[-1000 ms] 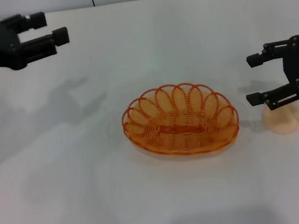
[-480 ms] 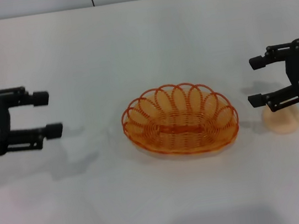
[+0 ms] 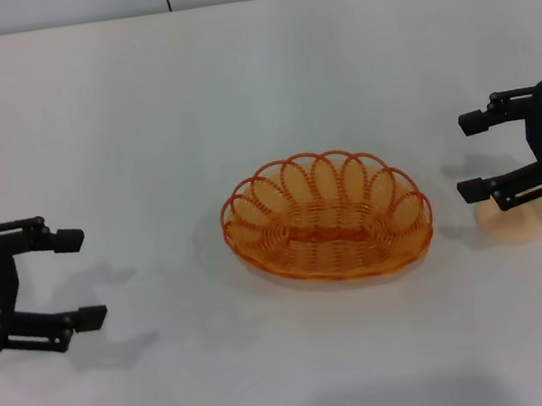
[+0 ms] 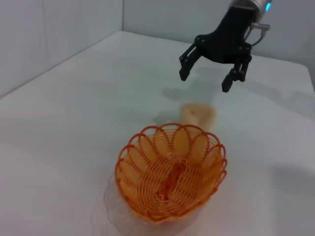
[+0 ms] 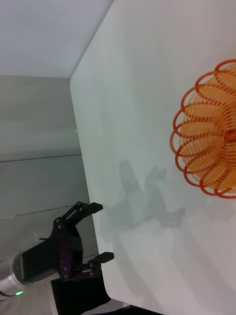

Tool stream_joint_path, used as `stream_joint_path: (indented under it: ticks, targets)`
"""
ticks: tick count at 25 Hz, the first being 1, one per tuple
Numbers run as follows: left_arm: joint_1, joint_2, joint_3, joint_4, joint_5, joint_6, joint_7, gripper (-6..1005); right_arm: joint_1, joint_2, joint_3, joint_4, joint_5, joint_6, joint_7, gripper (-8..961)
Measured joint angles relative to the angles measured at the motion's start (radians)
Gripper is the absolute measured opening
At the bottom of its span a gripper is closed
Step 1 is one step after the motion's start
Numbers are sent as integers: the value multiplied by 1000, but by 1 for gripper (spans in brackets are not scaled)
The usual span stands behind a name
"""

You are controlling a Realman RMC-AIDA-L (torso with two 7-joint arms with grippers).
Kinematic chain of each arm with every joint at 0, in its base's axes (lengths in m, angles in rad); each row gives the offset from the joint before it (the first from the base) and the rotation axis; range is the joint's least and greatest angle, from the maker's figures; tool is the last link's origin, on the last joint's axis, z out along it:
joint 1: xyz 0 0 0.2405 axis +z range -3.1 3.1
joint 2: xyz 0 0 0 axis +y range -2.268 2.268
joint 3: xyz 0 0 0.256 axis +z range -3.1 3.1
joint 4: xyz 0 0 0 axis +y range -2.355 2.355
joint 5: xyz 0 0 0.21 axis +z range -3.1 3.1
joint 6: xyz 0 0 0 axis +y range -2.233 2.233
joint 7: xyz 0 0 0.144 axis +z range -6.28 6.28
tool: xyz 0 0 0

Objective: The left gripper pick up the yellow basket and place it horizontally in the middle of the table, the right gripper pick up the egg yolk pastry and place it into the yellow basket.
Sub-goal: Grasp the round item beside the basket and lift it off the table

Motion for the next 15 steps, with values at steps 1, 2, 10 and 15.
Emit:
stream_joint_path:
  ticks: [1, 2, 10, 15]
  targets:
    - [4, -4, 0, 2, 0, -2, 10, 886, 0, -2, 0, -1, 0, -5, 5, 850]
    - [11, -13, 0, 6, 3, -9, 30, 886, -1, -4, 0, -1, 0, -10, 12, 849]
    - [51, -50, -2, 13, 15, -67, 138, 887, 8, -31, -11, -39, -31, -18, 132, 849]
    - [51, -56, 2, 14, 15, -69, 152, 887, 64, -40, -21, -122, -186, -60, 305, 848]
